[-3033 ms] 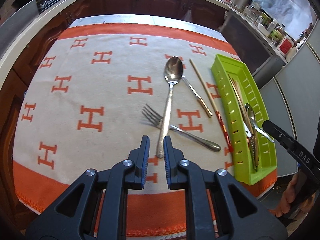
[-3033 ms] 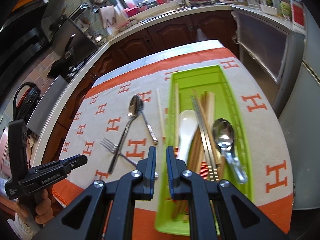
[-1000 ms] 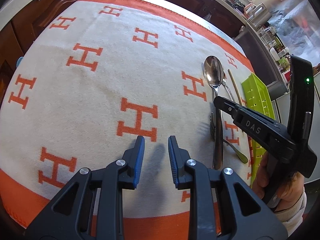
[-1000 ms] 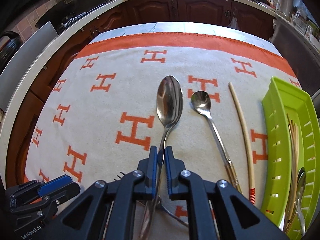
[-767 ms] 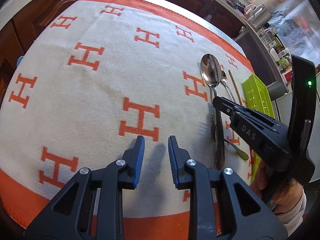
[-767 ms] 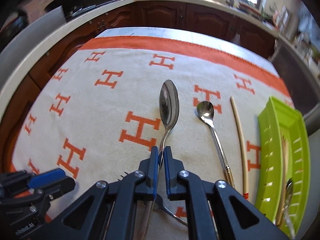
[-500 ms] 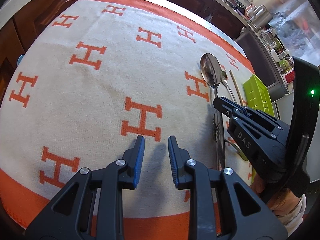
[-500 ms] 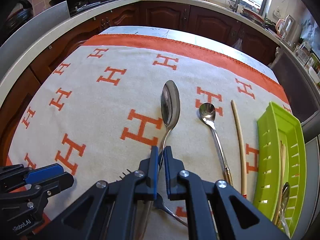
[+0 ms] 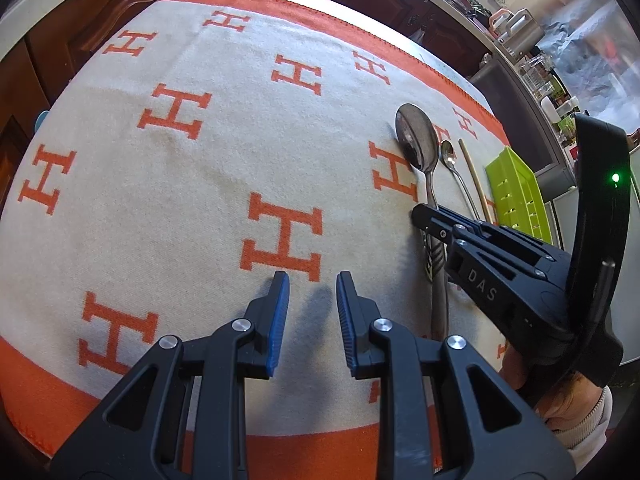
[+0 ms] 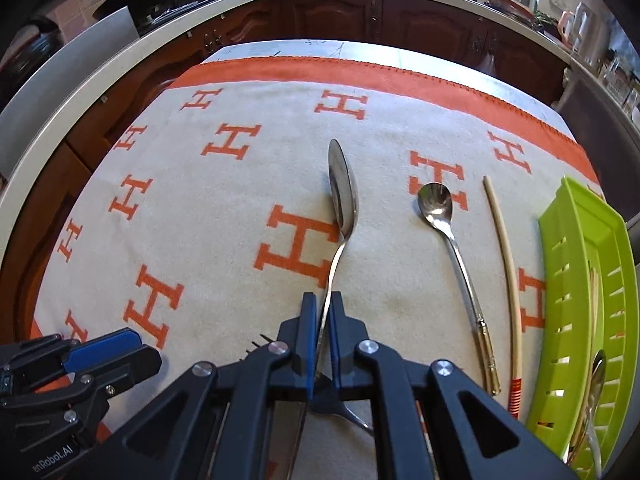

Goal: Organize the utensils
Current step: 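Carry the large spoon into the green tray and open the right gripper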

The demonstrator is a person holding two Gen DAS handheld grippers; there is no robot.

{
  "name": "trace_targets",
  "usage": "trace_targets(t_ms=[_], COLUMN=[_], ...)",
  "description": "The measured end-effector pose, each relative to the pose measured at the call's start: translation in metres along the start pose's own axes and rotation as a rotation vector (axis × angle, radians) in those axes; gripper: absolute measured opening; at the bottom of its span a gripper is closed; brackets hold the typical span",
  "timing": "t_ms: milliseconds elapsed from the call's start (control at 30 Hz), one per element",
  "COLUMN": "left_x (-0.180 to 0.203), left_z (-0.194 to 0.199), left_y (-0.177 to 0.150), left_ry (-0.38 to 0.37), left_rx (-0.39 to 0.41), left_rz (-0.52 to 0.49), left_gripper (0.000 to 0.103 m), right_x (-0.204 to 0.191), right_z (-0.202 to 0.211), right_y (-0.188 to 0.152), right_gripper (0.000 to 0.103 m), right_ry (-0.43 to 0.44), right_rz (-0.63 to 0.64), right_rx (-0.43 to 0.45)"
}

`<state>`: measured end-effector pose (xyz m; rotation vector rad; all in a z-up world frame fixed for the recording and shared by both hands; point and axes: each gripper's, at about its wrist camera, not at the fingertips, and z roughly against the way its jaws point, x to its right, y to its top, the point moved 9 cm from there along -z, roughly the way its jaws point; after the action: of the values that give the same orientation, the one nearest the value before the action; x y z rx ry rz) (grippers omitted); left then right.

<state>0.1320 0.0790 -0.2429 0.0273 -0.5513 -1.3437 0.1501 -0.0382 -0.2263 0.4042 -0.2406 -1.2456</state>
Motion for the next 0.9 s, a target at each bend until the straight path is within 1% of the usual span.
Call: trace_targets(t_ms=[133, 267, 433, 533, 633, 767, 900], left_x=[0.001, 0.003, 0.008, 0.014, 0.025, 0.044, 0.062], left_z=[0.000, 0.001, 0.006, 0.007, 0.005, -0.001, -0.009], left_y=[-0.001, -0.003, -0.006, -0.007, -0.011, -0.015, -0.013], left_ry=[0.006, 0.013, 0.025, 0.023, 0.002, -0.051, -0.094], left_rx=[0.001, -0.008, -0.008, -0.009, -0.025, -0.041, -0.010], left_rz=[-0.005, -0.013, -0.036, -0.053, -0.072, -0.090, -0.116], left_gripper=[0.021, 0.021, 0.021, 0.021, 0.021, 0.021, 0.021], right_x=[0.001, 0.009, 0.028, 0.044, 0.063, 0.092, 0.129], right_z=[0.000, 0.003, 0.023, 0.041, 0.064, 0.092, 0.119], right_y=[0.000, -0.002, -0.007, -0.010, -0.014, -0.021, -0.030], right_gripper=[0.005, 0.002, 0.002, 0.002, 0.002, 0.002, 0.002], right_ry=[0.006, 0.069, 0.127, 0.145, 0.149, 0.133, 0.093], right_rz=[-0.007, -0.082, -0.184, -0.218, -0.251, -0.293, -0.329], right_rx=[0.009, 0.003, 0.047, 0.082, 0.129, 0.183, 0.224])
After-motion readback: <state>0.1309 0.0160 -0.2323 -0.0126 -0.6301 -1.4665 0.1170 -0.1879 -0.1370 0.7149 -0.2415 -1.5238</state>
